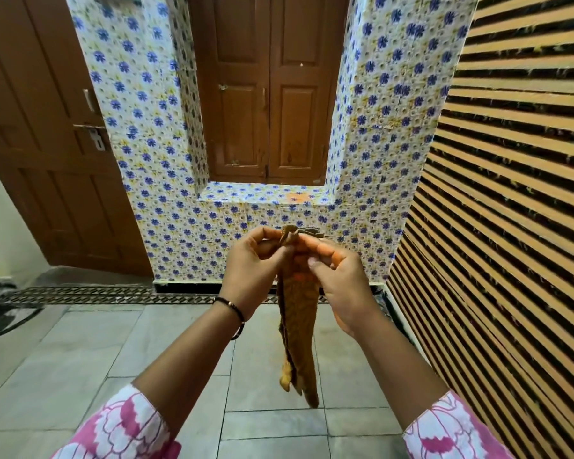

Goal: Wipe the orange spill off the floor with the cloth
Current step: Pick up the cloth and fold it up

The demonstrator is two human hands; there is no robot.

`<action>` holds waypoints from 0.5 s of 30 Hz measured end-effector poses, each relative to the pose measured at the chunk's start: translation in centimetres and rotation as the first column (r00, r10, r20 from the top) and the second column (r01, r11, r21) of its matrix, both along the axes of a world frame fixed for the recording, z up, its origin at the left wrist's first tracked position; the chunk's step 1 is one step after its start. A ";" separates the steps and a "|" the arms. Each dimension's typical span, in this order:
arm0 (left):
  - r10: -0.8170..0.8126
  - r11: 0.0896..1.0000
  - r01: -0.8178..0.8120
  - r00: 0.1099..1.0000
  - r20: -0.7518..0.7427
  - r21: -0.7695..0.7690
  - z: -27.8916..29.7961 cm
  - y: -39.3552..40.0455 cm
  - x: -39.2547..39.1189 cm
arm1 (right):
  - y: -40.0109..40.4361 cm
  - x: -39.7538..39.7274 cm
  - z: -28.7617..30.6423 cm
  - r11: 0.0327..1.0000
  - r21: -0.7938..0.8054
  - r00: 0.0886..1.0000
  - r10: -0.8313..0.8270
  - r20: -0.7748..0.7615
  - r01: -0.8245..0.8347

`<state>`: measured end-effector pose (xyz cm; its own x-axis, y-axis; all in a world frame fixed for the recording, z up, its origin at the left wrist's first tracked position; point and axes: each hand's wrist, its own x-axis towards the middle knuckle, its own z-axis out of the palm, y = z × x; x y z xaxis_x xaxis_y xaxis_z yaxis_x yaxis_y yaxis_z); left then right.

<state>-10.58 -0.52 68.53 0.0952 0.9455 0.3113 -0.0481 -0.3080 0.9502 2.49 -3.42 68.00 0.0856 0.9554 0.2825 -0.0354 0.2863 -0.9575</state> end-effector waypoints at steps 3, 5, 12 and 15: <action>0.022 0.999 -0.025 0.998 0.062 0.044 0.7 -0.1 0.0 | 0.3 1.2 0.1 0.967 0.073 0.969 -0.246 0.020 0.244; -0.009 0.999 0.004 0.992 0.123 0.039 1.4 -0.1 -0.1 | 0.8 2.3 -0.5 0.950 -0.008 0.950 -0.312 -0.029 0.312; -0.119 0.988 0.146 0.927 0.355 -0.052 4.2 1.0 -1.6 | 0.6 2.2 -3.2 0.827 -0.389 0.910 0.408 -0.080 -0.405; 0.009 0.994 0.035 0.914 0.405 -0.102 4.2 1.9 -2.6 | 0.9 1.5 -2.9 0.861 -0.337 0.923 0.376 -0.084 -0.381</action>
